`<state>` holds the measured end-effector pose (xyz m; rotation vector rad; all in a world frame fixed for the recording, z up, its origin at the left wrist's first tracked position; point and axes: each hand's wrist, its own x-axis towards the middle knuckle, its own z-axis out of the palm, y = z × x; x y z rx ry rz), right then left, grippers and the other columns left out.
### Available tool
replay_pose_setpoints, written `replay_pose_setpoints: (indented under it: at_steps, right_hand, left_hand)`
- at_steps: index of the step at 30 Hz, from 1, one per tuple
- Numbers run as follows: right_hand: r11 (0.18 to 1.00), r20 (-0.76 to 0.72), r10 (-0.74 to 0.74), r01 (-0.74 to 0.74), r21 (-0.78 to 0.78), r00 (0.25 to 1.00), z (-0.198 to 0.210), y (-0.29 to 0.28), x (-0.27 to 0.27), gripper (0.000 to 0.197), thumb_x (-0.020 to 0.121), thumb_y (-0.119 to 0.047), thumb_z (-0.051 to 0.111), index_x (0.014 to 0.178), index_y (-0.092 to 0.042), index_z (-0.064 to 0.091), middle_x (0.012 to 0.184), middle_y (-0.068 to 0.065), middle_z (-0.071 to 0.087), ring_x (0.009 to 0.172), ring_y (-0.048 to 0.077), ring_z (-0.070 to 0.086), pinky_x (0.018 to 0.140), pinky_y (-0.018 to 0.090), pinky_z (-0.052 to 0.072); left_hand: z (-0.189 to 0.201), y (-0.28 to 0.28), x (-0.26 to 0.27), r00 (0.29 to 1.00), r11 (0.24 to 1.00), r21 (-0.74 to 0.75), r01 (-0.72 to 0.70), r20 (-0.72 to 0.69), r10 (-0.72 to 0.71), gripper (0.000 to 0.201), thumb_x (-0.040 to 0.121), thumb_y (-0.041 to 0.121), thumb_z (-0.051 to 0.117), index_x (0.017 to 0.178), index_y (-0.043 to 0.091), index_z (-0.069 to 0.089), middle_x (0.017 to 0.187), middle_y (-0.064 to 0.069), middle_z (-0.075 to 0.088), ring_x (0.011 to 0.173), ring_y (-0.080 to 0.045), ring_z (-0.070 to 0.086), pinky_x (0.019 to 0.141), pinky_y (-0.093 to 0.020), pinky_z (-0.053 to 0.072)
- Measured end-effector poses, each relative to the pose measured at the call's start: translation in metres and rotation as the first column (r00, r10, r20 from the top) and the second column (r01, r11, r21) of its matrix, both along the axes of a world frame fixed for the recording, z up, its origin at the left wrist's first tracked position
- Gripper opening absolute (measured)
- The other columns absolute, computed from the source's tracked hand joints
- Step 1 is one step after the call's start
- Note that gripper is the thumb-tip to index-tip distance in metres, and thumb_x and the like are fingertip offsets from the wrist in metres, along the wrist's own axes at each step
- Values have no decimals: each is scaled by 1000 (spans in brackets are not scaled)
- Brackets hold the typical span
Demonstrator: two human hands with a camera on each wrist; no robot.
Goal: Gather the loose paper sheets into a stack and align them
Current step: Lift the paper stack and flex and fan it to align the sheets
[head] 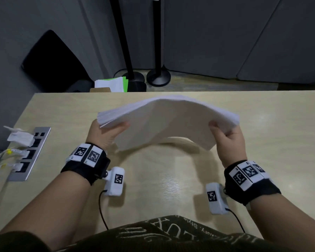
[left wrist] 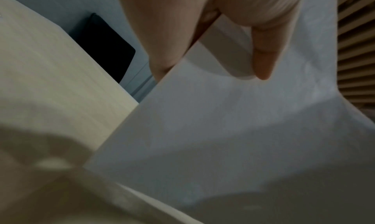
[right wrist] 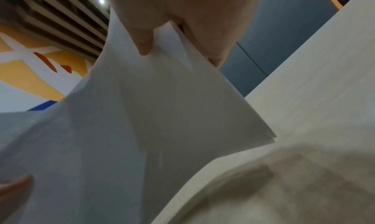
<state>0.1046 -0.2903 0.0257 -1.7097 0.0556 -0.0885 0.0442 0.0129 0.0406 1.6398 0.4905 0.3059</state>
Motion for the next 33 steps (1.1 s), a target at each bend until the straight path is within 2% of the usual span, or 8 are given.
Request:
replay_pose_setpoints:
  at_steps: [5, 10, 14, 17, 22, 25, 29, 33]
  right_hand:
    - [990, -22, 71, -73, -120, 997, -2, 3, -2, 23, 92, -13, 58, 111, -26, 62, 93, -23, 61, 85, -9, 59, 76, 6, 43]
    - [970, 157, 113, -75, -231, 981, 17, 2, -3, 27, 95, -17, 54, 93, -43, 61, 91, -26, 63, 84, -15, 56, 74, 6, 42]
    - [882, 354, 264, -75, -466, 897, 33, 12, -1, 21, 93, -6, 52, 96, -21, 67, 89, -13, 61, 86, 1, 54, 75, 14, 39]
    - [814, 415, 375, -80, -576, 829, 47, 23, -4, 29, 82, 2, 50, 98, -16, 67, 89, -10, 62, 87, 7, 52, 75, 19, 38]
    - [794, 445, 393, -53, -605, 805, 60, 28, -9, 27, 83, -6, 49, 101, -17, 66, 92, -4, 67, 87, 12, 53, 75, 27, 40]
    - [789, 372, 325, -32, -614, 870, 58, 23, -6, 13, 91, -18, 53, 101, -17, 61, 87, -2, 64, 80, 18, 55, 68, 31, 40]
    - [802, 252, 218, -26, -597, 943, 45, 11, -1, 10, 90, -25, 57, 99, -23, 58, 86, -9, 59, 78, 14, 53, 64, 26, 35]
    - [931, 231, 12, 73, -357, 973, 43, 12, 1, 13, 84, -25, 67, 91, -26, 56, 78, -16, 58, 69, 0, 51, 62, 8, 38]
  left_hand:
    - [-13, -1, 3, 980, 997, 74, -11, -195, 25, 47, 64, 20, 83, 106, 23, 62, 110, -5, 67, 109, -27, 62, 92, -39, 50]
    - [7, 2, 12, 979, 903, 395, -171, -34, 201, 79, 70, 20, 77, 136, 28, 35, 134, -3, 49, 125, -20, 47, 107, -39, 40]
    - [43, -29, 19, 979, 524, 835, 168, -78, -190, 81, 72, 42, 69, 142, 37, 29, 154, 1, 28, 144, -21, 23, 115, -55, 20]
    - [57, -64, 24, 885, 277, 896, 346, -214, -413, 64, 79, 44, 64, 138, 37, 40, 152, 6, 36, 142, -19, 29, 114, -58, 16]
    - [61, -75, 27, 882, 578, 755, 309, 0, -471, 23, 85, 20, 54, 103, 25, 67, 92, 3, 73, 88, -21, 66, 80, -38, 51]
    - [65, -75, 23, 919, 712, 670, 210, 114, -378, 20, 86, 13, 55, 98, 21, 69, 84, 12, 70, 81, -5, 63, 78, -27, 51]
    - [69, -59, 22, 964, 853, 515, 84, 176, -201, 31, 88, 13, 57, 83, 43, 62, 66, 33, 62, 63, 14, 54, 61, -7, 40]
    - [70, -49, 19, 968, 907, 415, 73, 189, -164, 33, 89, 13, 58, 81, 45, 61, 67, 23, 65, 64, 10, 55, 63, -8, 45]
